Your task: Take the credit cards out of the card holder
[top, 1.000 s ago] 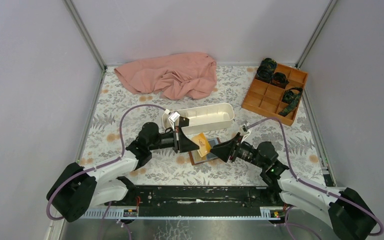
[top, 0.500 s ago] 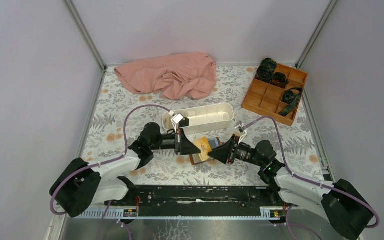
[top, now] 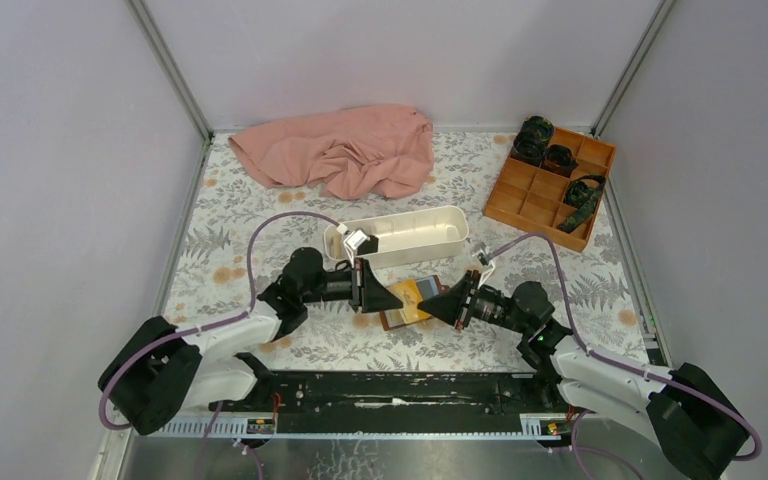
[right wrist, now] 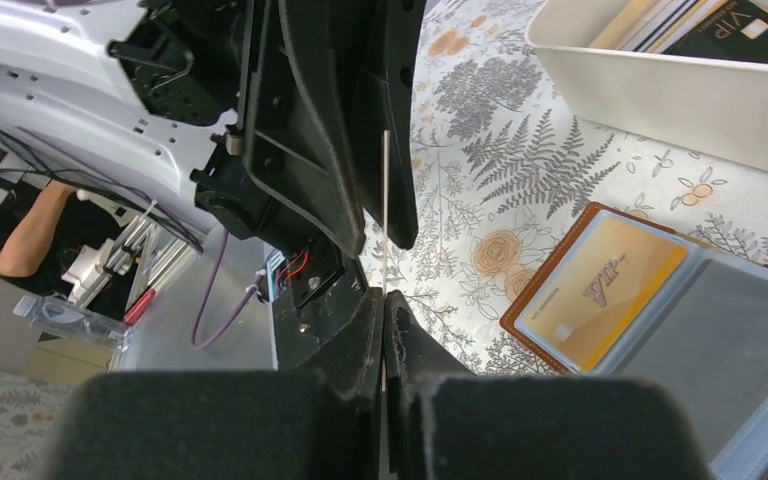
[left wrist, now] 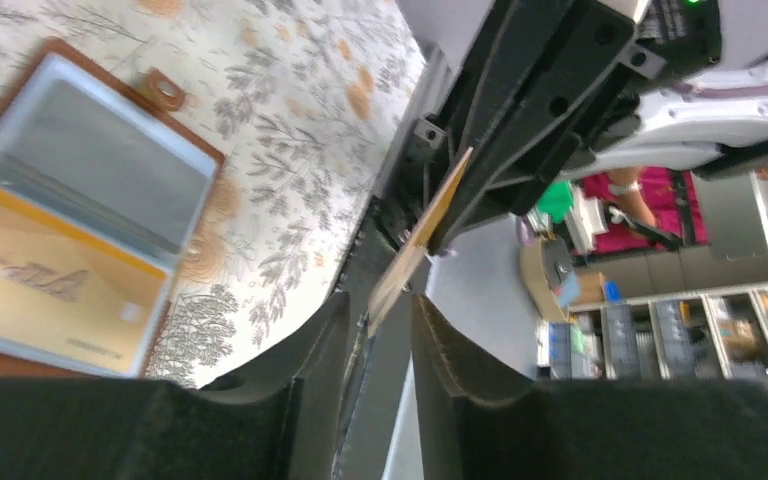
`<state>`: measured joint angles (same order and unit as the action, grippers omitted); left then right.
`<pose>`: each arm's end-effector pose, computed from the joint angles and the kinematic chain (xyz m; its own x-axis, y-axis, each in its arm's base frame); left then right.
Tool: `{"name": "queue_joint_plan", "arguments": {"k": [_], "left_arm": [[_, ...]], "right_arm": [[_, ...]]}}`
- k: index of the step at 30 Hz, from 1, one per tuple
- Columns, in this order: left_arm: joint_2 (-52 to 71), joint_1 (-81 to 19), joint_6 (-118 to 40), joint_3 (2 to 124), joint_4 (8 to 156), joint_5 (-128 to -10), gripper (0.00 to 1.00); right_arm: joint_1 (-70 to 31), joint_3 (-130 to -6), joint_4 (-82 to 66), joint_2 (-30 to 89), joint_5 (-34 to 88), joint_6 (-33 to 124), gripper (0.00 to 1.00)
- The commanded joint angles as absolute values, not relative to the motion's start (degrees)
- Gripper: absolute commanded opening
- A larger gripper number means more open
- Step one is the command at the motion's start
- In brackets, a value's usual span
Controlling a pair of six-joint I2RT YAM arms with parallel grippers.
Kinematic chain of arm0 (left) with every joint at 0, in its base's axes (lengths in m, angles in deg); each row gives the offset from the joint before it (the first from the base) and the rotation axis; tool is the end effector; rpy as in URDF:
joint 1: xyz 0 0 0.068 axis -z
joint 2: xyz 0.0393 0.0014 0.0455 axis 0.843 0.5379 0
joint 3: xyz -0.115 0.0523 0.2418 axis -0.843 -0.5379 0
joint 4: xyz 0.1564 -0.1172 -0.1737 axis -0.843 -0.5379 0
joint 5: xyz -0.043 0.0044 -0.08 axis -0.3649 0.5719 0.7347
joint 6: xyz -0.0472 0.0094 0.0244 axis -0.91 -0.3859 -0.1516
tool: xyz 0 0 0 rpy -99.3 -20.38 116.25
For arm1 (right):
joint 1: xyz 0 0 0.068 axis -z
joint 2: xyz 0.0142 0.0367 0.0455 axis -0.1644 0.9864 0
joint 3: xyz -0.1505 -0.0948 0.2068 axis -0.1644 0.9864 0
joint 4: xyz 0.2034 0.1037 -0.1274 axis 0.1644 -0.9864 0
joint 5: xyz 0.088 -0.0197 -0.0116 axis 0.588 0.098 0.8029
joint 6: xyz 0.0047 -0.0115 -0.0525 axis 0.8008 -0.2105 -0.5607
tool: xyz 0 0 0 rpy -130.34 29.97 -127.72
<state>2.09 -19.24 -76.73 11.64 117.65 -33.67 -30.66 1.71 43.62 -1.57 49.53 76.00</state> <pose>0.1659 -0.1618 0.2006 -0.8339 -0.0448 -0.5501 0.5348 0.1811 -0.8254 0.1201 0.1243 0.2004 -0.4935 0.2717 -0.8262 -0.8005 0.2296 0.5536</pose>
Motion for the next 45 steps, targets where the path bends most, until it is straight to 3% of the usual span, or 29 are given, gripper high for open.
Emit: {"name": "queue_joint_plan", "arguments": {"k": [1, 6, 9, 11, 17, 26, 35, 45], "left_arm": [[-2.8, -18.8, -73.6, 13.0, 106.6, -47.2, 0.43], [-19.3, -18.9, -71.9, 9.9, 88.9, -75.4, 0.55], [-27.7, -18.9, -71.5, 8.6, 81.9, -83.2, 0.67], [-30.3, -18.9, -71.3, 8.3, 78.8, -86.0, 0.69], [-29.4, -18.9, -71.4, 6.2, 77.0, -87.8, 0.69], [-35.0, -18.9, -69.6, 7.1, 71.5, -93.6, 0.7], [-40.0, -18.9, -70.3, 8.0, 62.4, -99.7, 0.76], [-40.3, -18.9, -70.5, 7.9, 62.2, -100.3, 0.79]], "right_arm": [[-30.5, -1.2, 41.5, -1.5, 45.5, 76.0, 0.0], [-30.5, -8.3, 33.4, 2.0, 37.4, 73.0, 0.0], [-30.5, -14.4, 28.6, 6.2, 30.7, 70.7, 0.0], [-30.5, -18.8, 27.3, 10.8, 28.1, 69.8, 0.0], [-30.7, -39.0, 13.2, 26.1, 22.4, 67.5, 0.0], [-33.7, -57.0, -1.5, 39.9, 14.0, 63.5, 0.0], [-40.8, -69.0, -11.7, 50.0, 6.1, 59.2, 0.0], [-44.5, -72.9, -14.7, 53.8, 3.9, 58.9, 0.0]]}}
